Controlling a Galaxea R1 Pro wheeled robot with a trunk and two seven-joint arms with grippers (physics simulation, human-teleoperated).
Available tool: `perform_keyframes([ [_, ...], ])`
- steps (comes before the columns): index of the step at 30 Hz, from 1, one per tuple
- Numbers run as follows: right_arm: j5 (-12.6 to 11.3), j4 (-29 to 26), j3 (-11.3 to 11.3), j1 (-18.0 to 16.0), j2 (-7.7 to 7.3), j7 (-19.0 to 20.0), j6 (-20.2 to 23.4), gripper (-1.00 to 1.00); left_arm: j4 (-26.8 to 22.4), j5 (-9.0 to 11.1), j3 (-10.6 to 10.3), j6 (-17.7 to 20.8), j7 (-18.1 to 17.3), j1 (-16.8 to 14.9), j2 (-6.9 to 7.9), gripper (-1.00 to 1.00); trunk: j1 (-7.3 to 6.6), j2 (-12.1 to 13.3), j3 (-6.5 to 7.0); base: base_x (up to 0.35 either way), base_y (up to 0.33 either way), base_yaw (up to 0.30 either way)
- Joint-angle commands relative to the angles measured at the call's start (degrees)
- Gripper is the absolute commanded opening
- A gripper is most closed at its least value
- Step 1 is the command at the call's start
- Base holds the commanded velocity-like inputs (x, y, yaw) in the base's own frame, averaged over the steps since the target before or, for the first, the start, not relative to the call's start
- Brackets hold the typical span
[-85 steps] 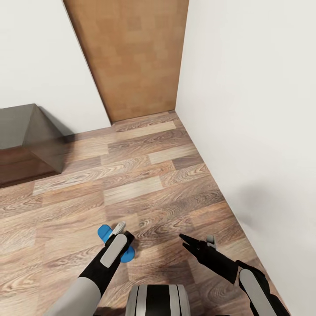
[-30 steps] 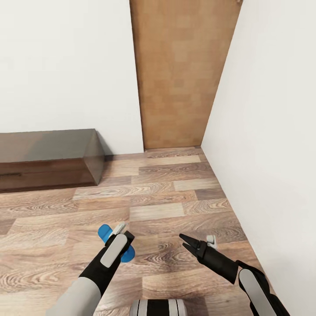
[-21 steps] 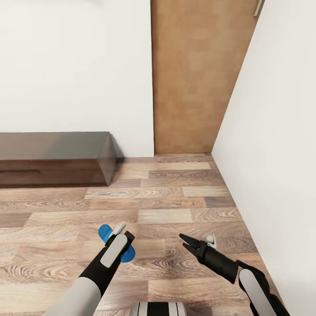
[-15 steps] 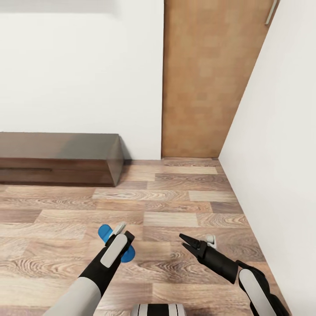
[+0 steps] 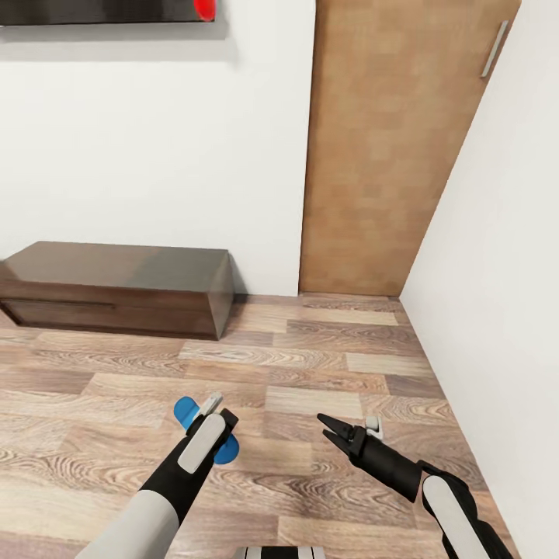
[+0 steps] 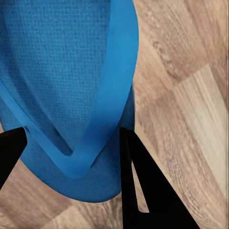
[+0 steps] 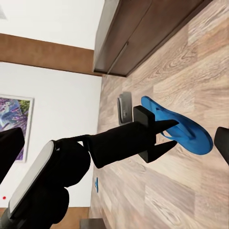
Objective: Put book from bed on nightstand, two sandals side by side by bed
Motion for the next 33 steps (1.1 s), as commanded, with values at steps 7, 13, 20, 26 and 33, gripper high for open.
perform_keyframes([
  [7,-0.2,0.0,0.0,0.0,-0.03,0.0,0.2,1.0,0.0,0.0,-0.1,0.3,0.3,0.0,0.02,-1.0,-0.19,0.1,1.51,0.0,0.0,0.001],
  [13,0.1,0.5,0.1,0.0,-0.03,-0.2,0.2,1.0,-0.1,0.0,-0.1,1.1,-1.4,0.0,0.06,-1.0,-0.34,0.2,2.84,0.0,0.0,0.0],
  [20,6.2,0.8,0.0,0.0,-0.11,-0.2,0.2,1.0,-0.1,-3.2,-0.2,10.4,-9.8,0.0,3.18,-1.0,-0.52,0.3,4.39,0.0,0.0,0.0],
  [26,6.9,0.9,-0.3,0.0,-0.29,-0.1,0.2,1.0,0.0,-7.8,-0.2,11.8,-10.9,0.0,8.08,-1.0,-0.68,0.3,5.72,0.0,0.0,0.0],
  [33,6.9,7.0,-1.1,0.1,-3.54,0.3,-0.5,1.0,0.0,-8.4,-0.3,11.9,-15.4,0.4,15.26,-1.0,-0.86,0.4,7.27,0.0,0.0,0.0],
])
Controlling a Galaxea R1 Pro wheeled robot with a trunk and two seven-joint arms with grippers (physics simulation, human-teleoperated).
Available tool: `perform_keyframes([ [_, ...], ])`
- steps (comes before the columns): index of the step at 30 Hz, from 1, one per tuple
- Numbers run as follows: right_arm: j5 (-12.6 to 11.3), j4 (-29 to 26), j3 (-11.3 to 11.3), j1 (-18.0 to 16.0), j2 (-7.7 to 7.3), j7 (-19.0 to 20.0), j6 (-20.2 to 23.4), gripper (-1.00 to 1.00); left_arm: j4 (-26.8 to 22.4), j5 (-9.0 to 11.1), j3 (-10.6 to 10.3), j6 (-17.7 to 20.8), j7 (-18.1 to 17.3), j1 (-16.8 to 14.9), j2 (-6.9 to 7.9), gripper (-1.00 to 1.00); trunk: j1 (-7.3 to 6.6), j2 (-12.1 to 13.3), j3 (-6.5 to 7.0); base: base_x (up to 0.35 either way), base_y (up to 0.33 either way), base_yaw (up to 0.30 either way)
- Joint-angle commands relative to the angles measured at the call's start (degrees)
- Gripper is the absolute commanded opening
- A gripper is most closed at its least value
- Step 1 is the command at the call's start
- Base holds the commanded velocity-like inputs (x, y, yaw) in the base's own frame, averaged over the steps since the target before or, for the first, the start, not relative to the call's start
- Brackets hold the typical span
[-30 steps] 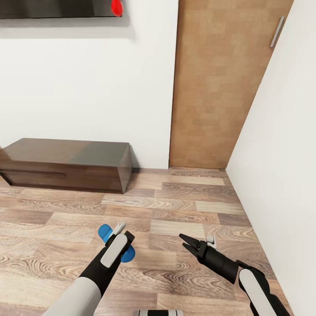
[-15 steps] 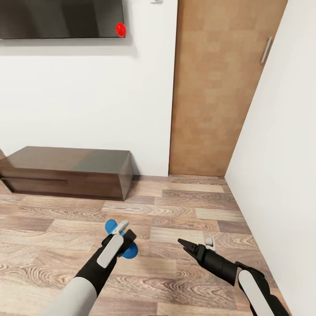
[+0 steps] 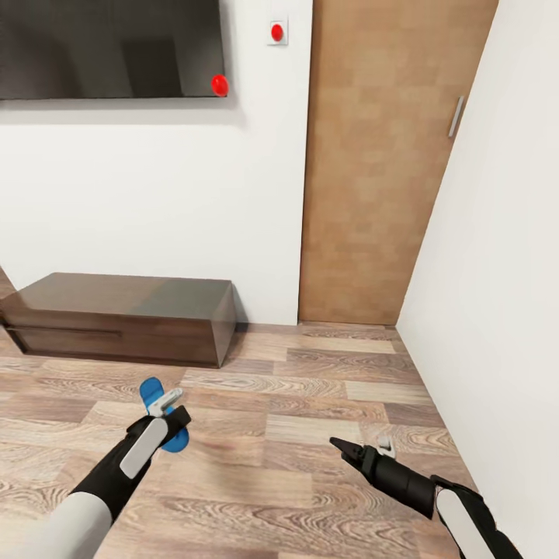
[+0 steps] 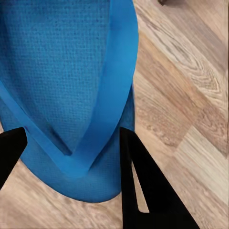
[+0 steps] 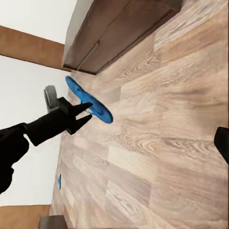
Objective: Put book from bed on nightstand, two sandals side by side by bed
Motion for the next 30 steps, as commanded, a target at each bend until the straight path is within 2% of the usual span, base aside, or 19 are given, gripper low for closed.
perform_keyframes([
  [1,-0.4,2.3,0.0,0.0,-1.68,-0.1,-0.9,1.0,0.3,0.6,-0.5,0.0,-1.2,0.1,1.22,-1.0,-0.04,0.0,0.17,0.0,0.0,0.0],
  [3,-0.5,8.0,-0.1,0.0,-4.76,0.0,-5.1,1.0,2.7,0.5,-0.8,0.0,-4.7,0.2,3.58,-1.0,-0.09,0.0,0.62,0.0,0.0,0.0],
  [4,-0.5,9.6,-0.1,0.0,-5.39,0.0,-6.3,1.0,3.5,0.5,-0.8,-0.1,-5.8,0.2,4.16,-1.0,-0.11,0.0,0.84,0.0,0.0,0.0],
  [6,-0.5,15.6,-0.1,0.0,-7.03,0.1,-10.3,1.0,7.2,0.5,-1.0,-0.1,-11.8,0.2,6.32,-1.0,-0.16,0.1,1.28,0.0,0.0,0.0],
  [8,-0.5,19.9,-0.1,0.0,-7.77,0.1,-12.4,1.0,11.5,0.3,-1.1,-0.2,-19.4,0.3,8.0,-1.0,-0.22,0.1,1.73,0.0,0.0,0.0],
  [10,-0.4,23.1,-0.1,0.0,-8.07,0.2,-13.6,1.0,16.0,-1.2,-1.1,-0.4,-27.0,0.3,9.24,-1.0,-0.27,0.1,2.17,0.0,0.0,0.0],
  [11,-0.4,23.8,-0.1,0.0,-8.11,0.2,-14.0,1.0,17.1,-1.9,-1.1,-0.4,-28.7,0.3,9.42,-1.0,-0.29,0.1,2.39,0.0,0.0,0.0],
  [14,-0.3,27.4,0.0,0.1,-8.23,0.2,-17.2,1.0,22.4,-9.3,-1.1,-1.0,-37.0,0.3,9.98,-1.0,-0.95,1.3,2.93,0.0,0.0,0.0],
  [15,-0.3,28.2,0.0,0.1,-8.25,0.2,-18.5,1.0,24.1,-12.2,-1.1,-1.5,-39.1,0.3,10.05,-1.0,-1.17,1.7,3.11,0.0,0.0,0.0],
  [16,-0.2,28.6,0.1,0.1,-8.25,0.2,-19.2,1.0,25.1,-13.6,-1.1,-1.8,-40.1,0.3,10.08,-1.0,-1.39,2.1,3.29,0.0,0.0,0.0],
  [17,0.2,29.2,0.2,0.1,-8.26,0.2,-20.3,1.0,27.0,-16.2,-1.1,-2.8,-42.0,0.3,10.11,-1.0,-1.61,2.5,3.47,0.0,0.0,0.0],
  [18,0.9,29.7,0.2,0.2,-8.27,0.2,-21.2,1.0,28.9,-18.3,-1.1,-4.1,-43.9,0.3,10.1,-1.0,-1.83,2.9,3.65,0.0,0.0,0.0],
  [20,3.6,31.1,0.2,0.2,-8.27,0.2,-22.3,1.0,32.1,-20.9,-1.1,-7.5,-47.3,0.3,10.0,-1.0,-2.27,3.7,4.01,0.0,0.0,0.0],
  [21,6.2,31.9,0.3,0.2,-8.27,0.3,-22.7,1.0,34.4,-21.9,-1.2,-9.9,-48.9,0.3,9.87,-1.0,-2.49,4.1,4.18,0.0,0.0,0.0],
  [23,8.8,32.4,0.3,0.2,-8.28,1.4,-23.2,1.0,36.9,-22.8,-1.4,-11.6,-49.8,0.4,9.72,-1.0,-2.93,4.9,4.54,0.0,0.0,0.0],
  [24,11.5,33.0,0.3,0.2,-8.28,3.5,-24.9,1.0,39.1,-23.9,-1.7,-13.1,-50.3,0.4,9.62,-1.0,-3.15,5.3,4.72,0.0,0.0,0.0],
  [25,12.4,33.3,0.3,0.2,-8.28,4.3,-25.7,1.0,39.7,-24.4,-1.8,-13.5,-50.4,0.4,9.54,-1.0,-3.37,5.7,4.9,0.0,0.0,0.0],
  [27,16.8,36.4,0.3,0.2,-8.22,8.6,-30.0,1.0,41.8,-27.6,-2.2,-15.9,-50.6,0.5,8.74,-1.0,-3.81,6.5,5.26,0.0,0.0,0.0],
  [30,19.8,39.5,0.3,0.2,-8.24,10.9,-32.5,1.0,42.6,-30.6,-2.4,-17.8,-50.7,0.8,8.07,-1.0,-4.47,7.7,5.8,0.0,0.0,0.0],
])
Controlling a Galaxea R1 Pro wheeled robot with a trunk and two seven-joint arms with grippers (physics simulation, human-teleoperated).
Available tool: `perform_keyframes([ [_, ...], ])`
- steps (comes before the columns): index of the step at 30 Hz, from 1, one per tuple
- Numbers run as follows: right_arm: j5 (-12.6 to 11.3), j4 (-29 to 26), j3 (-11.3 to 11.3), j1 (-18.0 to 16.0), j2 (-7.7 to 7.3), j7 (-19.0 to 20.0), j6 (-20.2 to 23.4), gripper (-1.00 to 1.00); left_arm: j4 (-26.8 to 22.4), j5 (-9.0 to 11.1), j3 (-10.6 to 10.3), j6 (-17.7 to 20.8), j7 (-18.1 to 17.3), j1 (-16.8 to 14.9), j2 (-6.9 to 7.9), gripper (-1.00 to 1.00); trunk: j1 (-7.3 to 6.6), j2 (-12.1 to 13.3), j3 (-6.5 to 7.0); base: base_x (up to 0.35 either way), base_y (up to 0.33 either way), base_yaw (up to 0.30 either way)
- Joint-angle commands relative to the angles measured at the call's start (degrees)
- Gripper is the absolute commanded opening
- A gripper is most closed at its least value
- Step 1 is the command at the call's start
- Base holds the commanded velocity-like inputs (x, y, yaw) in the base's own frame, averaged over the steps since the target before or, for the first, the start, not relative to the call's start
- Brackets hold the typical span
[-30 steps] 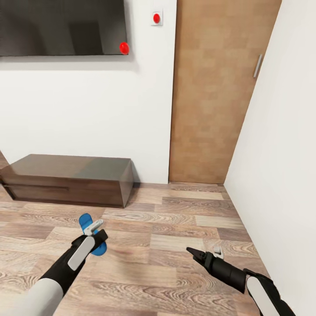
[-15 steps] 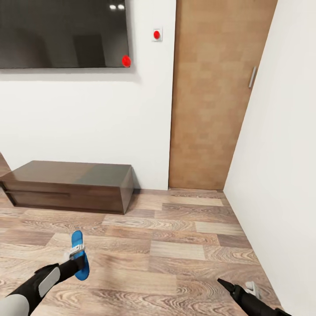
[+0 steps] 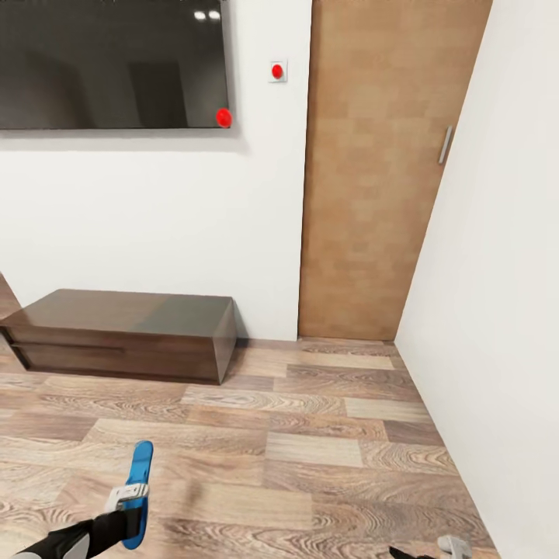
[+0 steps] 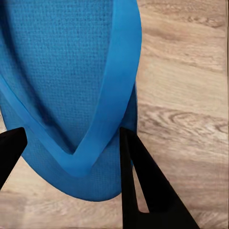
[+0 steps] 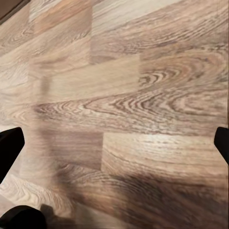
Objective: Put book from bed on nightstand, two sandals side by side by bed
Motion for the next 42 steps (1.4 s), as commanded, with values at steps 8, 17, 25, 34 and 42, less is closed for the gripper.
perform_keyframes([
  [8,0.9,2.1,0.0,0.0,0.08,1.3,-0.8,1.0,0.5,-1.4,-0.4,-1.2,-0.2,0.6,-2.42,-1.0,-1.78,3.2,1.39,0.0,0.0,0.0],
  [17,0.9,2.2,0.0,0.0,0.19,1.3,-0.7,1.0,0.5,-1.6,-0.5,-1.1,0.1,2.3,-6.63,-1.0,-2.65,4.8,2.11,0.0,0.0,0.0],
  [25,0.9,2.2,0.0,0.0,0.08,1.3,-0.7,1.0,0.5,-1.6,-0.5,-1.0,0.1,2.5,-6.85,-1.0,-2.65,4.8,2.11,0.0,0.0,0.0],
  [34,0.9,5.2,0.0,0.0,0.08,1.2,-0.7,1.0,0.5,-1.5,-0.5,-0.8,0.1,2.5,-8.23,-1.0,-4.63,8.4,3.73,0.0,0.0,0.0],
  [42,0.8,5.5,0.0,0.0,0.19,1.1,-0.8,1.0,0.5,-1.5,-0.5,-0.8,0.1,2.5,-8.35,-1.0,-5.95,10.8,4.8,0.0,0.0,0.0],
])
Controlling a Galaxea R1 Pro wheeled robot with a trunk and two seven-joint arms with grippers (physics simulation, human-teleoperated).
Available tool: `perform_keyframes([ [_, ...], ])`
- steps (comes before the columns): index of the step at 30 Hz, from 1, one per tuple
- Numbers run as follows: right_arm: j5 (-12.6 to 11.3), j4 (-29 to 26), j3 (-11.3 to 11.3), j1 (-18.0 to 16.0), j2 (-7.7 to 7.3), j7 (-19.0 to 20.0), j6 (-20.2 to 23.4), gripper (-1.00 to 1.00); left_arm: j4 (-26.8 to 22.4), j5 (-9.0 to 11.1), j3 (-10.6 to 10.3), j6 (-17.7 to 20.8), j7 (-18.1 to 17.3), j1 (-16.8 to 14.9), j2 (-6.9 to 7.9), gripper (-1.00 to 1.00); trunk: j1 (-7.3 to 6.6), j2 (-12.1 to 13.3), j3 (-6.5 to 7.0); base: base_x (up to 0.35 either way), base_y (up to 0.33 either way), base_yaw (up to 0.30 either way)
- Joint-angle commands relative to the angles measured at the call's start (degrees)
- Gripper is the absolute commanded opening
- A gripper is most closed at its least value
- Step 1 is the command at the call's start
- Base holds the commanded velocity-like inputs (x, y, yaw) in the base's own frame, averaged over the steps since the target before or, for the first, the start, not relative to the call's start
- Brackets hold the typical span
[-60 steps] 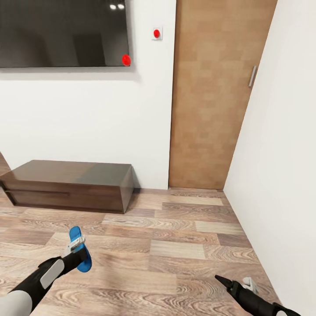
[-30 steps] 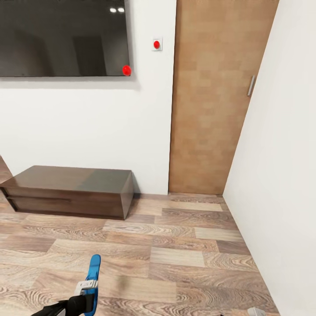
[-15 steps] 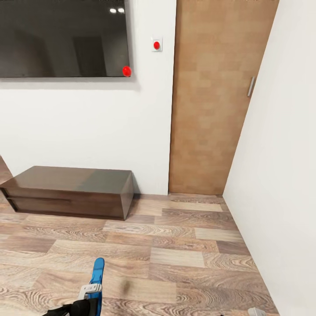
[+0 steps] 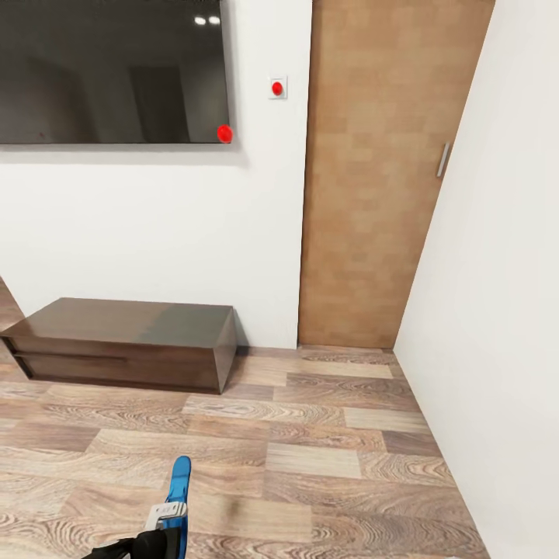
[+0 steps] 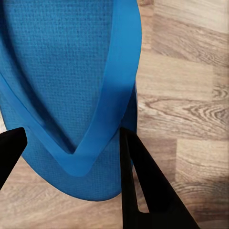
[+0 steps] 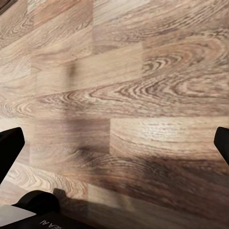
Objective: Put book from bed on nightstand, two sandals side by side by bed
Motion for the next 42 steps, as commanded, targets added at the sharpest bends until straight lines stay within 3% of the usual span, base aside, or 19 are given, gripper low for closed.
perform_keyframes([
  [1,-0.6,0.0,0.1,0.0,-0.02,0.2,0.6,1.0,0.0,0.5,-0.5,-0.1,-0.2,0.0,0.01,-1.0,-0.01,0.0,-0.05,0.0,0.0,0.0],
  [10,-0.6,0.0,0.1,0.0,0.13,0.0,0.6,1.0,0.0,0.5,-0.5,0.0,-0.2,0.0,-0.03,-1.0,-0.01,0.0,-0.05,0.0,0.0,0.0],
  [30,-0.6,0.0,0.1,0.0,0.33,-0.1,0.6,1.0,0.0,0.5,-0.5,0.0,-0.1,0.2,-0.16,-1.0,-4.4,8.0,3.54,0.0,0.0,0.006],
  [42,-0.6,0.1,-0.1,0.0,0.06,-0.1,0.6,1.0,0.0,0.5,-0.5,0.0,-0.2,0.2,-0.16,-1.0,-4.4,8.0,3.54,0.0,0.0,0.23],
])
